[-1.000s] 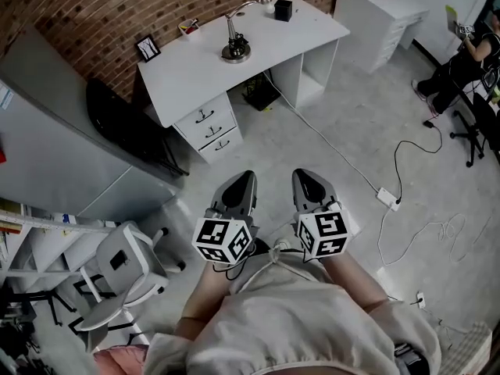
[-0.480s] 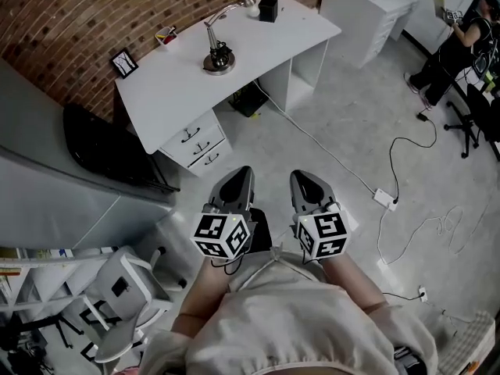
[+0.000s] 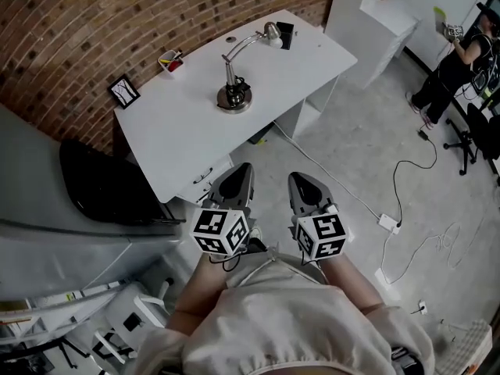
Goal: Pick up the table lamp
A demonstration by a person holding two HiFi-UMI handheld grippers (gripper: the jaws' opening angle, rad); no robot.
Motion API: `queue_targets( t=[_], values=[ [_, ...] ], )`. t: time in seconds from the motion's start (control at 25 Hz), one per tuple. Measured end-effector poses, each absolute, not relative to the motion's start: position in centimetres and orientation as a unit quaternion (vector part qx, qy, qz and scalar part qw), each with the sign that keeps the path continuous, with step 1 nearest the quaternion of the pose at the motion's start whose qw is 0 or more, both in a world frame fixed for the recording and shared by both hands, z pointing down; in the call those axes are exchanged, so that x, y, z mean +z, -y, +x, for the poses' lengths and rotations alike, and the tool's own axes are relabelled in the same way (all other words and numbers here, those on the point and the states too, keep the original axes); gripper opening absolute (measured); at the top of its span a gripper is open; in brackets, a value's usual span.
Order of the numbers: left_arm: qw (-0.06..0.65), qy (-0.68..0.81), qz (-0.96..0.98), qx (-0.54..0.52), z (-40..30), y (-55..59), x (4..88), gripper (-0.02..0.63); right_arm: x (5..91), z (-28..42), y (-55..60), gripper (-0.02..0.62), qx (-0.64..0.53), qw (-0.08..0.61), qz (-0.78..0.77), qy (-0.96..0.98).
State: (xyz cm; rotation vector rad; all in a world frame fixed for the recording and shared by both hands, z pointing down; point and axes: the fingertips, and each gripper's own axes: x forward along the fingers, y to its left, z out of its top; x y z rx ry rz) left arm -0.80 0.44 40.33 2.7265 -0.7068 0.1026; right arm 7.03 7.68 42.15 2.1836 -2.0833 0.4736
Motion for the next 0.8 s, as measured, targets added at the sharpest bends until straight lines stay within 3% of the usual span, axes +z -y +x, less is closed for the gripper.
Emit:
queue_targets(
  t=[0.8],
  values=[
    [0.172, 0.36, 0.916, 0.037, -4.1, 18.4, 42.2, 0.02, 43.7, 8.9, 13.3, 0.029, 0.157, 0.07, 0.674, 0.718]
  ],
)
